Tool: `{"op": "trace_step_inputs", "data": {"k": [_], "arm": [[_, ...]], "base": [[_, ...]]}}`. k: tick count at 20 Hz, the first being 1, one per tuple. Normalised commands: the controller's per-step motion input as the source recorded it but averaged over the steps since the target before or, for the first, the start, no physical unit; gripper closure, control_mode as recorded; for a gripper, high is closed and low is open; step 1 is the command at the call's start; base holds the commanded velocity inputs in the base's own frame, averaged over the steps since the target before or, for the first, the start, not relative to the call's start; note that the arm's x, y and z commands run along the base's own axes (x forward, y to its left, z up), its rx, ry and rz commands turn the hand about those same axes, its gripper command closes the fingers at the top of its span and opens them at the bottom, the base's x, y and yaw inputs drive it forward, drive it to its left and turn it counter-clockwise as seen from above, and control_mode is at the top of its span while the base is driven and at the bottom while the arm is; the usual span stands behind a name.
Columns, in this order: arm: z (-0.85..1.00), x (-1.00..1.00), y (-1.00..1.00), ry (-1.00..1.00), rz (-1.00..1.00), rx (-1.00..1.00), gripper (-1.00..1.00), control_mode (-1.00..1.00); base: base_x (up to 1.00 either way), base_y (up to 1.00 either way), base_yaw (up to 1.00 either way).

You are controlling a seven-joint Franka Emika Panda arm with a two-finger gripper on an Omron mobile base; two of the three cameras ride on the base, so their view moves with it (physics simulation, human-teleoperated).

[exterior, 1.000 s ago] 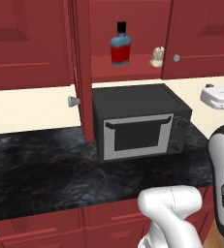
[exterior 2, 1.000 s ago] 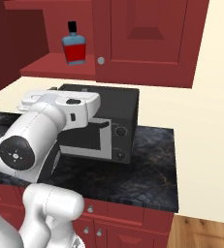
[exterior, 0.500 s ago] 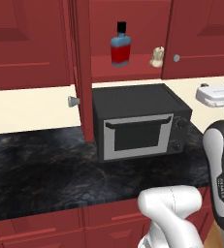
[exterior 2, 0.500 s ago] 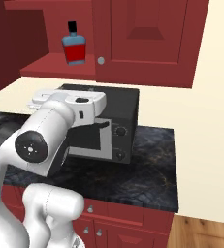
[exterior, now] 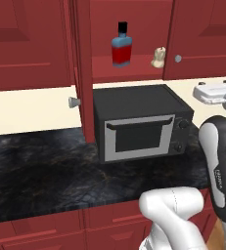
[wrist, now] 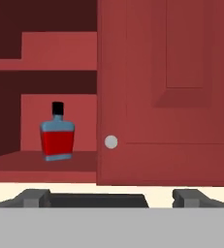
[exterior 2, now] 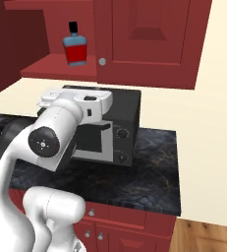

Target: Get the candle and the liquor from the cabinet and move them to the dining counter.

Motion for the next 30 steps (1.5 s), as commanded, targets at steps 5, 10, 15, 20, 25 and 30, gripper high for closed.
{"op": "trace_step_inputs", "data": {"k": [5, 10, 15, 20, 25, 30], "arm": [[0.00, 0.29, -0.04, 0.00, 0.00, 0.00, -1.00, -1.00], [0.00, 0.34, 0.00, 0.00, 0.00, 0.00, -1.00, -1.00], [0.00, 0.42, 0.00, 0.00, 0.00, 0.00, -1.00, -1.00], [0.00, 0.44, 0.00, 0.00, 0.00, 0.00, -1.00, -1.00], [0.00, 0.29, 0.00, 0.00, 0.00, 0.00, -1.00, -1.00], [0.00, 0.31, 0.00, 0.00, 0.00, 0.00, -1.00, -1.00]], "base": [[0.00, 0.00, 0.00], [0.00, 0.00, 0.00], [0.00, 0.00, 0.00], [0.00, 0.00, 0.00], [0.00, 0.00, 0.00], [0.00, 0.00, 0.00]]}}
